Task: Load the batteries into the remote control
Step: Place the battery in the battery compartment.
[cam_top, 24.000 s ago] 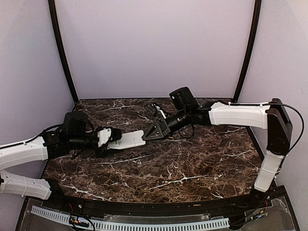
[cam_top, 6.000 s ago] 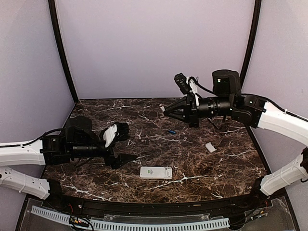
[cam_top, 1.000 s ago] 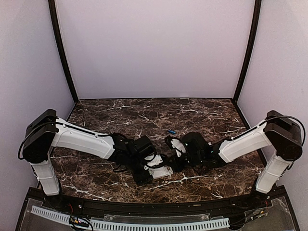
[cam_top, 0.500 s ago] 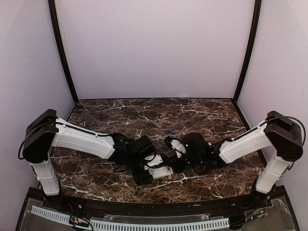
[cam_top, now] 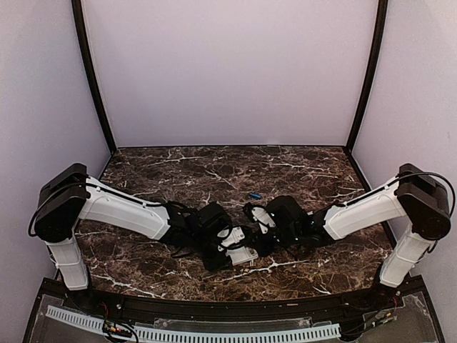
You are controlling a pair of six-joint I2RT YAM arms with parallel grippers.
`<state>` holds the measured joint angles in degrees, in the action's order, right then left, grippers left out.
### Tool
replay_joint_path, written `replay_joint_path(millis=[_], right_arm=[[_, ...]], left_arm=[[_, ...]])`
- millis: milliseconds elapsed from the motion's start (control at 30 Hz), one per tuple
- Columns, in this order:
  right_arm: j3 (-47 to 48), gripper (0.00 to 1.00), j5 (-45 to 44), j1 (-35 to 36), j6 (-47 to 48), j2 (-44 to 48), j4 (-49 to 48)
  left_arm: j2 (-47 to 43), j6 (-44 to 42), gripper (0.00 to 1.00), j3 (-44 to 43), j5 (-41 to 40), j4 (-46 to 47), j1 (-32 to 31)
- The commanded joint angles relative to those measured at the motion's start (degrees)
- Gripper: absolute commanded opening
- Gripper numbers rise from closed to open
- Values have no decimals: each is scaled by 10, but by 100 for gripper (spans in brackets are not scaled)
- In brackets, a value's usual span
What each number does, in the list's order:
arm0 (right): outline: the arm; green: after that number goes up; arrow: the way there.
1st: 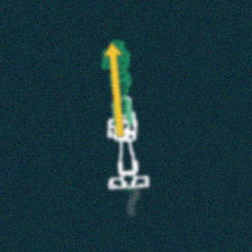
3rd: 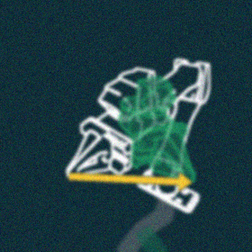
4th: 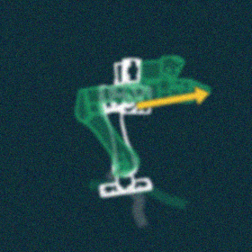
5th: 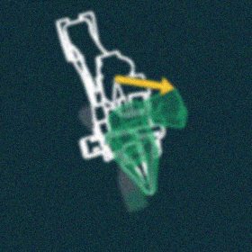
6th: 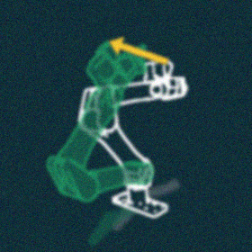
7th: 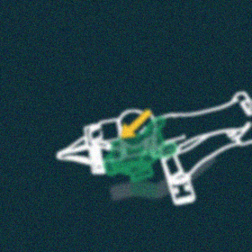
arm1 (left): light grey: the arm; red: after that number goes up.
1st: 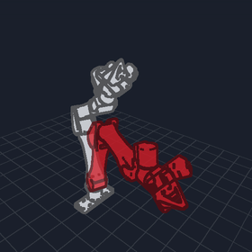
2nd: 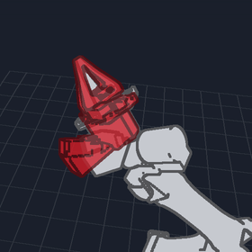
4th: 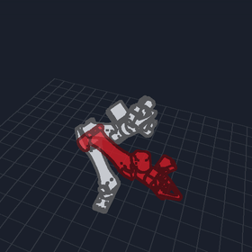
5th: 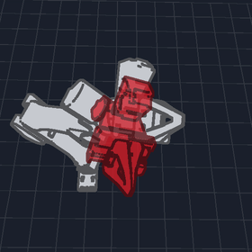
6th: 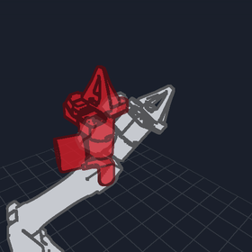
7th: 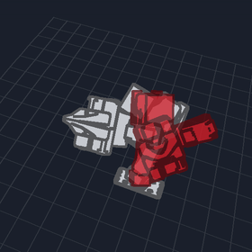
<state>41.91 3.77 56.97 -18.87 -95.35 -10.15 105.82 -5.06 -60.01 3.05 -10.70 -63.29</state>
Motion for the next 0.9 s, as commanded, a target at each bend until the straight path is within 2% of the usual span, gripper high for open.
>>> replay_joint_path(millis=[0,200,367,633,867], right_arm=[[5,0,-19,0,-1,-10,82],[2,0,-28,0,-2,-6,98],[-6,0,-33,1,-13,-6,121],[-15,0,-36,1,-23,-4,135],[-27,0,-46,1,-28,0,140]], left_arm=[[33,8,50,46,14,-25,-4],[32,8,48,55,20,-16,-3],[33,9,41,56,19,-16,-4],[32,9,35,56,18,-17,-4],[33,11,25,55,14,-16,-4]])
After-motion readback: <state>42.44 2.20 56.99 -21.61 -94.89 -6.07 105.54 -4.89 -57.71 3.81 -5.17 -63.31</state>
